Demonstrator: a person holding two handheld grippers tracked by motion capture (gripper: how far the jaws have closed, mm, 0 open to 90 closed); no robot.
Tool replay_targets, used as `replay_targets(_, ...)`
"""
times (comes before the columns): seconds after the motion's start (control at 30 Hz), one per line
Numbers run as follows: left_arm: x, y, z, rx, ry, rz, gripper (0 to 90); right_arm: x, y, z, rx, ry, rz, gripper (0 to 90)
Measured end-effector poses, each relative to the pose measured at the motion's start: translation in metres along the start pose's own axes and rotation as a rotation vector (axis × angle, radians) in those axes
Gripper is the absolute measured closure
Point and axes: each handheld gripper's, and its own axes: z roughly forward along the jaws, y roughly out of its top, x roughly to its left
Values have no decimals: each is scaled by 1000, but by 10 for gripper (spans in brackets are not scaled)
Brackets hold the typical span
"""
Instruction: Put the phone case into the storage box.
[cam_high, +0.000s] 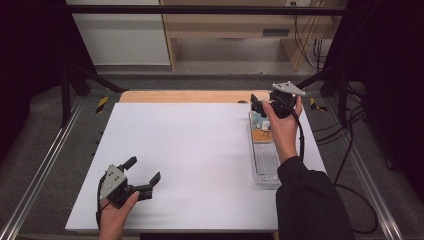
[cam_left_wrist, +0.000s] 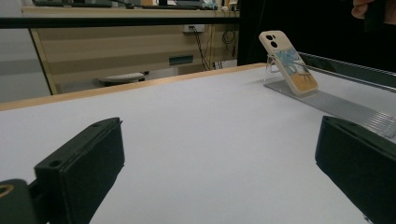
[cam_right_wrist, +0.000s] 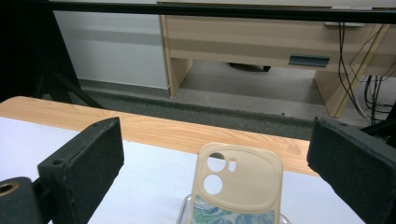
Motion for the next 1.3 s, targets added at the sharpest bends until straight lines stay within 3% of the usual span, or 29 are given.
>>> replay_targets(0.5, 0, 0, 0, 6, 1, 6, 12, 8, 2, -10, -38, 53, 5, 44)
replay_targets(0.8, 5, -1, -2, 3, 20, -4, 12, 2, 0, -18, -63, 79, 30, 39)
replay_targets(1.3, 7, 1, -5, 9, 12, 24, 12, -2, -3, -37, -87, 136, 26, 44)
